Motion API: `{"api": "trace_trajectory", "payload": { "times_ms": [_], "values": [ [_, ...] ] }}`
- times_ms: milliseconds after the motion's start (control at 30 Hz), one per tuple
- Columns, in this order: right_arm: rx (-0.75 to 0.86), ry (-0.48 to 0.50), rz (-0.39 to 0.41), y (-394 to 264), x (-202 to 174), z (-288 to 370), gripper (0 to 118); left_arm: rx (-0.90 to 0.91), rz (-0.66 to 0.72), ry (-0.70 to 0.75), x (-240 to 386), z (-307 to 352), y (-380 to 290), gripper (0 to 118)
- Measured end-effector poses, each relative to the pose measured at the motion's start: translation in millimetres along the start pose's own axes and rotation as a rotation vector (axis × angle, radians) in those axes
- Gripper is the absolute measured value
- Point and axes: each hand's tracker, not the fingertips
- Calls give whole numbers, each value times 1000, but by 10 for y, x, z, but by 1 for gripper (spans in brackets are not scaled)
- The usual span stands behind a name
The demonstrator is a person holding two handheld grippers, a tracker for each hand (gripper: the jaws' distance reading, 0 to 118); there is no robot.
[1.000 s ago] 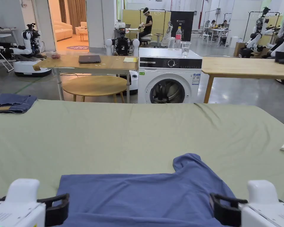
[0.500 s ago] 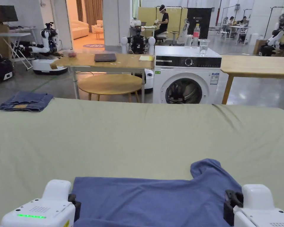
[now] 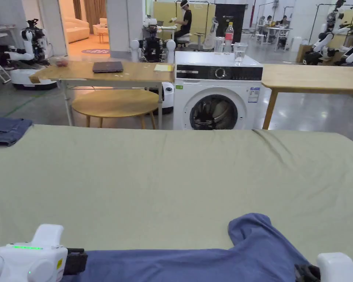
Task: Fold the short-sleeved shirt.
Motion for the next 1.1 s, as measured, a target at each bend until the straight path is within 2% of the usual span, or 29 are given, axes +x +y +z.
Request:
{"api": "trace_trajectory", "payload": {
  "times_ms": [67,133,167,200,233,267,300,433,467,500,533,567,600,633,667,733,800,900,1100],
  "values": [
    [-32,-36,11,88,142,-211,0,-41,-16,5,35,-181,24,105],
    [-77,-48,19,169,294,-468,0,-71,-43,-53,86,-227,-3,82],
    [-107,-43,17,210,368,-620,6,-44,-49,-38,113,-158,-11,73],
    [-120,-31,11,239,428,-759,26,-26,-68,-57,177,10,-17,56],
    [-142,-26,8,256,479,-925,70,-25,-72,-87,207,75,-19,24],
    [-197,-27,15,274,511,-1123,100,-23,-78,-92,236,126,-28,6],
    [-245,-41,27,281,537,-1301,113,-14,-83,-96,261,178,-40,4],
    [-360,-52,24,226,556,-1743,112,22,-101,-80,299,429,-39,3],
    [-390,-55,14,203,554,-1781,106,23,-96,-82,283,477,-26,3],
    [-418,-34,-10,193,553,-1785,93,25,-91,-83,283,502,-23,3],
    [-395,25,-73,179,569,-1694,81,25,-85,-86,286,526,-22,3],
    [-361,-15,-61,204,530,-1610,59,27,-83,-87,284,549,-19,3],
    [-344,-21,-42,224,491,-1539,22,28,-83,-87,285,569,-16,3],
    [-339,21,-43,236,482,-1494,0,29,-83,-87,298,588,-11,3],
    [-344,79,-48,242,489,-1464,0,29,-84,-87,311,608,-4,3],
    [-359,67,-36,298,427,-1376,0,42,-84,-82,305,684,3,3],
    [-289,39,17,361,437,-1172,0,62,-67,-85,276,854,3,3],
    [-194,88,-30,516,501,-616,0,122,-46,-103,174,1260,-60,3],
    [-14,99,11,327,602,740,0,259,-12,-171,-59,2288,-525,3]
  ]
}}
